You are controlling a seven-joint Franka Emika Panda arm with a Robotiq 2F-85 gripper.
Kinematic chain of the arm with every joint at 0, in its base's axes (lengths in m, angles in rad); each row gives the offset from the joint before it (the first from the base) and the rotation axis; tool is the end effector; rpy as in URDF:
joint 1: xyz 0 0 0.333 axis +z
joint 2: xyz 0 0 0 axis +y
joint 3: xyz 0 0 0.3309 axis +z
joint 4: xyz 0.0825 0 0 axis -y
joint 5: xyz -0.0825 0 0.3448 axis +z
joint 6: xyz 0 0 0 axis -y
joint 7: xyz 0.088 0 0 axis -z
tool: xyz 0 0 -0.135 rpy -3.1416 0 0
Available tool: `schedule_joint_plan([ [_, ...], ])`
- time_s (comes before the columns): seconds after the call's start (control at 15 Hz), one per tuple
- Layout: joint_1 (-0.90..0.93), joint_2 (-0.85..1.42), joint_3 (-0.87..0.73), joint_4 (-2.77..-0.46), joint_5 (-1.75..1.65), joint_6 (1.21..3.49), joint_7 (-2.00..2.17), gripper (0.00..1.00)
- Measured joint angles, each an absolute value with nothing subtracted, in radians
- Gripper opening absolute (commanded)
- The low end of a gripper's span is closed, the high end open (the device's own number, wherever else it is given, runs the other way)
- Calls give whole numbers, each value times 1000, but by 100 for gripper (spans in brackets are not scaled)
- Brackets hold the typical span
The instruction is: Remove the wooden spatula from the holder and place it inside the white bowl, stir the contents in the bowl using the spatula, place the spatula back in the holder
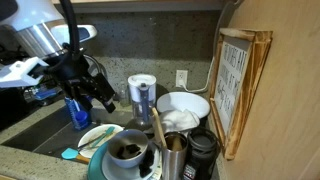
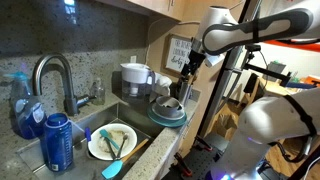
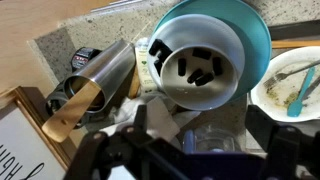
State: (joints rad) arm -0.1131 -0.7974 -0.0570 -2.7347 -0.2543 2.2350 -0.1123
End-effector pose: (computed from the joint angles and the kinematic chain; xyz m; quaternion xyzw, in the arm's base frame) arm 0.2904 -0.0639 0.4741 0.9841 0.0395 0.1347 0.1091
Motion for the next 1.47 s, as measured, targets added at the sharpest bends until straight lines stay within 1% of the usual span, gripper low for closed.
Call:
schedule_joint_plan([
  [0.53, -98, -796, -74, -2727, -251, 2235, -135, 100],
  [1.13, -61, -740, -207, -2607, -249, 2183, -378, 100],
  [1.47, -55, -690, -245, -2541, -250, 2145, -478, 100],
])
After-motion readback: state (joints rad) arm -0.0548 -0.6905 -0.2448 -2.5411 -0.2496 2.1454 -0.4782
